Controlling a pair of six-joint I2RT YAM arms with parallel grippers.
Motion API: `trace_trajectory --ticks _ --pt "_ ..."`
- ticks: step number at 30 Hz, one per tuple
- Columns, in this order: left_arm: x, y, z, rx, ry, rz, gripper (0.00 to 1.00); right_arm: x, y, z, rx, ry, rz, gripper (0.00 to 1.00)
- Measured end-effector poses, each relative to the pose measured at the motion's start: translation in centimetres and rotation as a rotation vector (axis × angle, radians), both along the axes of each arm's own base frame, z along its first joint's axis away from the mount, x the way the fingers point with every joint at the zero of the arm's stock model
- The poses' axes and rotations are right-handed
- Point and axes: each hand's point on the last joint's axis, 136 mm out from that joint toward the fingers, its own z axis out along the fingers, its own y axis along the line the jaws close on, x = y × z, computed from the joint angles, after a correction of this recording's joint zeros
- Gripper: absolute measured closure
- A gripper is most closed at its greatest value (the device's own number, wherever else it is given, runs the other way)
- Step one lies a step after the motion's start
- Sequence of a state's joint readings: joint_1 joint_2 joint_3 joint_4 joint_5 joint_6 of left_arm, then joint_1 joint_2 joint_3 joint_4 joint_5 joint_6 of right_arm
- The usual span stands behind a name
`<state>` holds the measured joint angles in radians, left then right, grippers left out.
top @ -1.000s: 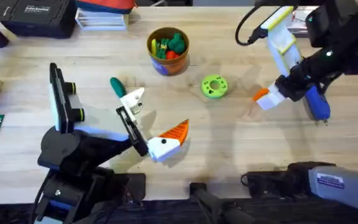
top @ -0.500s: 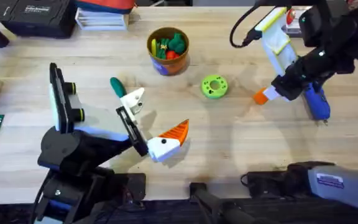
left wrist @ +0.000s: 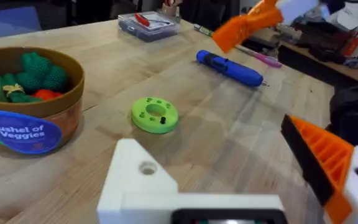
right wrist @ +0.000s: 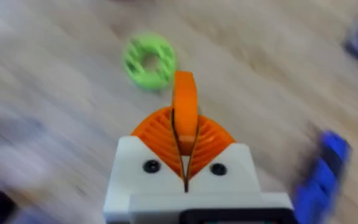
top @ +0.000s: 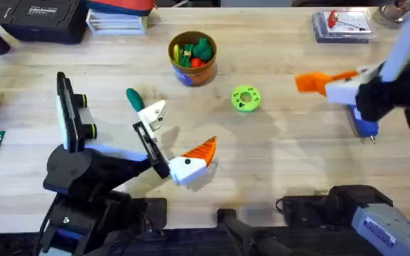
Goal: Pick up the gripper from the table and insert it into the empty holder that is missing its gripper. Then pick up a screw, insert it into the mounting hole, and use the screwdriver to tighten it. Finally, clean up the table by picking up the vegetable and placing it into the bucket.
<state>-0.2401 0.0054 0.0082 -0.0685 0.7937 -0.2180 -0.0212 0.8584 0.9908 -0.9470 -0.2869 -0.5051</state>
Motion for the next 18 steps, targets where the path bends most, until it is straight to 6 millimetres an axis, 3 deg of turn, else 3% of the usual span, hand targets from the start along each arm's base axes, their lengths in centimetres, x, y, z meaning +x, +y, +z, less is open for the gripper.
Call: trace_trajectory --ticks 3,6,12,18 --pt "0.0 0.0 0.0 0.0 0.0 0.0 0.015 1.0 3.2 1.4 0.23 -0.076 0.071 0.994" --pt "0.0 0.0 0.0 0.0 0.0 0.0 0.015 1.6 6.0 0.8 0.46 -0.03 0.126 0.994" --pt "0.0 0.0 0.0 0.0 0.0 0.0 0.015 0.8 9.5 -2.8 0.77 0.363 0.024 0.994" --pt "0.0 0.0 0.0 0.0 0.0 0.0 0.015 -0.4 13.8 -3.8 0.898 0.654 0.038 0.994"
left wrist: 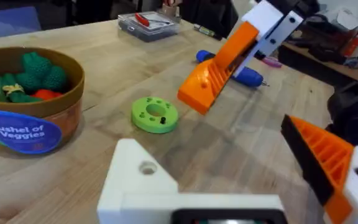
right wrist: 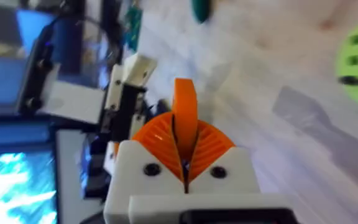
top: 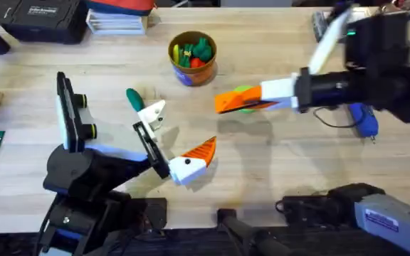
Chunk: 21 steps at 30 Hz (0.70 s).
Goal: Pick up the gripper from the table and insert it into the empty holder that is missing its gripper. Then pick up a screw, insert it into the mounting hole, and use the screwdriver to tighten it. Finally, clean up the table by picking up the vegetable and placing it into the bucket.
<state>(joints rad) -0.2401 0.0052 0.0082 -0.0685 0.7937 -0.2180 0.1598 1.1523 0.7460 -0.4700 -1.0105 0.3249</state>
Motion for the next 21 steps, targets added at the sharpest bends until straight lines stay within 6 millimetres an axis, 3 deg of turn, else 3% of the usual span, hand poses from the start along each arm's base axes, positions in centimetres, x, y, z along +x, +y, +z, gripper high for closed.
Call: trace_trajectory --ticks 8,21 --pt "0.0 0.0 0.0 0.0 0.0 0.0 0.015 -0.5 5.1 -0.6 0.16 0.214 0.157 0.994" --pt "0.0 0.0 0.0 0.0 0.0 0.0 0.015 -0.6 9.6 -1.0 0.237 0.417 0.236 0.994"
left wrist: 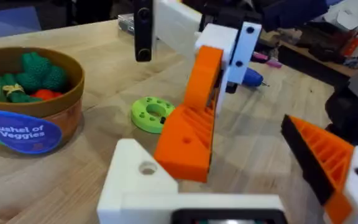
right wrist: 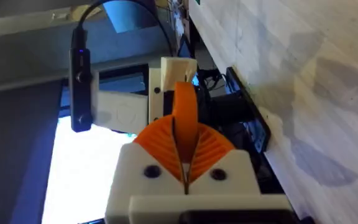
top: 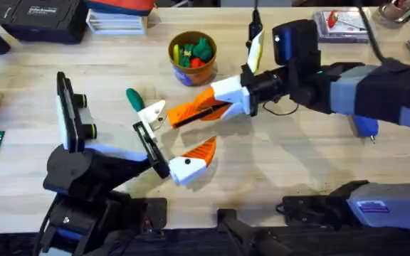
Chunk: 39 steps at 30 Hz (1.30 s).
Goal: Pick up the gripper from the table and insert it into the empty holder that is missing its gripper. Then pick up a screw, insert it into the mounting hole, and use the screwdriver to tighten it. Finally, clean up the table by picking up the vegetable and placing it into the bucket.
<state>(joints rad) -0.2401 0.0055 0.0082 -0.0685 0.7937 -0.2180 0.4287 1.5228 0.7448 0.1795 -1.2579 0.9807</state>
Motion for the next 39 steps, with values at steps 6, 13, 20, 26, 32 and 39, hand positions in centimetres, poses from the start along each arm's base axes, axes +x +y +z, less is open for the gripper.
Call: trace_trajectory --ticks 6,13,20,26,32,39 --pt "0.0 0.0 0.0 0.0 0.0 0.0 0.015 0.1 0.9 -0.2 0.003 0.044 0.009 0.994" --pt "0.0 0.0 0.0 0.0 0.0 0.003 0.015 -0.1 1.9 0.2 0.005 0.039 0.009 0.994" --pt "0.4 0.3 0.0 -0.005 0.01 0.024 0.015 0.0 2.3 0.0 -0.01 0.039 -0.008 0.994" --pt "0.6 0.4 0.0 -0.012 0.023 0.041 0.014 0.5 2.6 -0.5 -0.021 0.055 -0.026 0.994" --pt "1.0 0.7 0.0 -0.011 0.021 0.069 0.014 1.2 3.1 -0.5 -0.003 0.068 -0.035 0.995" --pt "0.7 0.5 0.0 -0.012 0.022 0.047 0.014 1.5 3.5 -0.7 -0.014 0.099 -0.057 0.994"
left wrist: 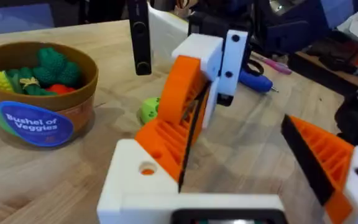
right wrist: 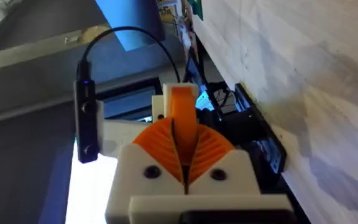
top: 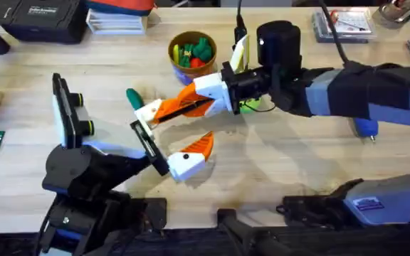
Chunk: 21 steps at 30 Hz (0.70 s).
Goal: Pick up the gripper from the table and insert it into the empty holder that is missing its gripper. Then pick up a screw, insert it into the mounting hole, and use the screwdriver to tighten it. Finally, clean up the table by picking up the vegetable and placing it into the bucket.
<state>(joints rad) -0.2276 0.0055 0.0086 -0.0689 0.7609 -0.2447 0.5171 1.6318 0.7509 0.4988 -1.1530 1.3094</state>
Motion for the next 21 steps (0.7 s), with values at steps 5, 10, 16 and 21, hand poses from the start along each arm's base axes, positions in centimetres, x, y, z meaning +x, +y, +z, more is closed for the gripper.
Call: trace_trajectory --ticks 5,10,16,21 --pt "0.0 0.0 0.0 0.0 0.001 0.0 0.014 0.0 0.1 -0.1 -0.003 -0.003 -0.004 0.995" --pt "0.2 0.1 0.0 -0.004 0.007 0.012 0.015 -0.3 0.7 -0.2 -0.011 -0.013 -0.005 0.995" --pt "0.4 0.3 0.0 -0.009 0.015 0.028 0.014 -0.5 1.7 -0.3 -0.026 -0.036 -0.019 0.995" --pt "0.6 0.4 -0.1 -0.011 0.023 0.039 0.014 -0.1 2.0 -0.5 -0.043 -0.037 -0.05 0.995"
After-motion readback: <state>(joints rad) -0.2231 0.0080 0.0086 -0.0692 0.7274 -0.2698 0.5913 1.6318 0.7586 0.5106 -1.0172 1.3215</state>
